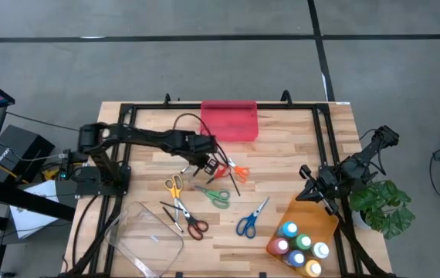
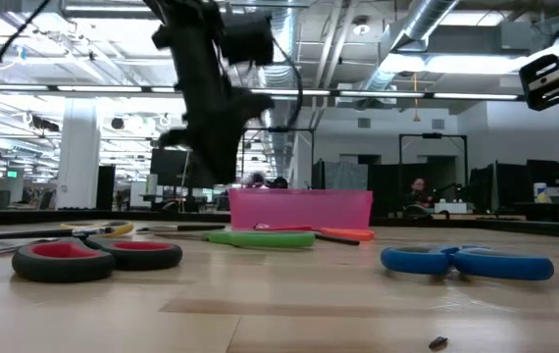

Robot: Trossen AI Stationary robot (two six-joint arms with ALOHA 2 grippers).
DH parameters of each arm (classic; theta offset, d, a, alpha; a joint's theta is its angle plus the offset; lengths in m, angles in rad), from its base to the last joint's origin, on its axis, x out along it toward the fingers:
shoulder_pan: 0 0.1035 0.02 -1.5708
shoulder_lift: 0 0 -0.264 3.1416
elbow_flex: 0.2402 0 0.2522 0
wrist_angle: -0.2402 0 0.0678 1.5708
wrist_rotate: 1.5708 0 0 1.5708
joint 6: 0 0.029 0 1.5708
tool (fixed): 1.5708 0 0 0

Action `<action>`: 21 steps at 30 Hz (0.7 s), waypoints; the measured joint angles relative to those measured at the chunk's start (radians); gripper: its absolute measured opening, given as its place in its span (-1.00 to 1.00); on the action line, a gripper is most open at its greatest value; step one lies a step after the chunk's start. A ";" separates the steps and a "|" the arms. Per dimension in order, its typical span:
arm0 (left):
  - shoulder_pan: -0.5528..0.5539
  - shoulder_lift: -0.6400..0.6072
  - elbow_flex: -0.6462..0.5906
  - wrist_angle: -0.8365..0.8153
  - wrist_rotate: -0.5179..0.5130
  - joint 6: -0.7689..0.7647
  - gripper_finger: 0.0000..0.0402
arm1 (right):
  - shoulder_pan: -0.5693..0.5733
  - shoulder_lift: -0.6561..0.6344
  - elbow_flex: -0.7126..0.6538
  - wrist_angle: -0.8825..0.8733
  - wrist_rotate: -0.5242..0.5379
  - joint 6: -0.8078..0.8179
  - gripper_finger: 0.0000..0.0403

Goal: Pick & Place Paint Supplies
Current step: Put the silver brush into the red bin

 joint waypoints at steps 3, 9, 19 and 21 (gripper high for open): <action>-0.008 -0.091 0.001 0.030 -0.007 -0.030 -0.84 | 0.000 0.000 0.000 0.000 0.000 0.000 -0.96; -0.067 -0.257 0.003 0.223 -0.058 -0.047 -0.84 | 0.000 0.000 0.000 0.001 0.000 0.000 -0.96; -0.090 -0.377 0.018 0.351 -0.138 -0.003 -0.84 | 0.000 0.002 0.000 -0.001 0.000 0.000 -0.96; -0.064 -0.370 0.045 0.340 -0.128 0.040 -0.84 | 0.000 0.002 0.000 0.004 0.000 0.000 -0.96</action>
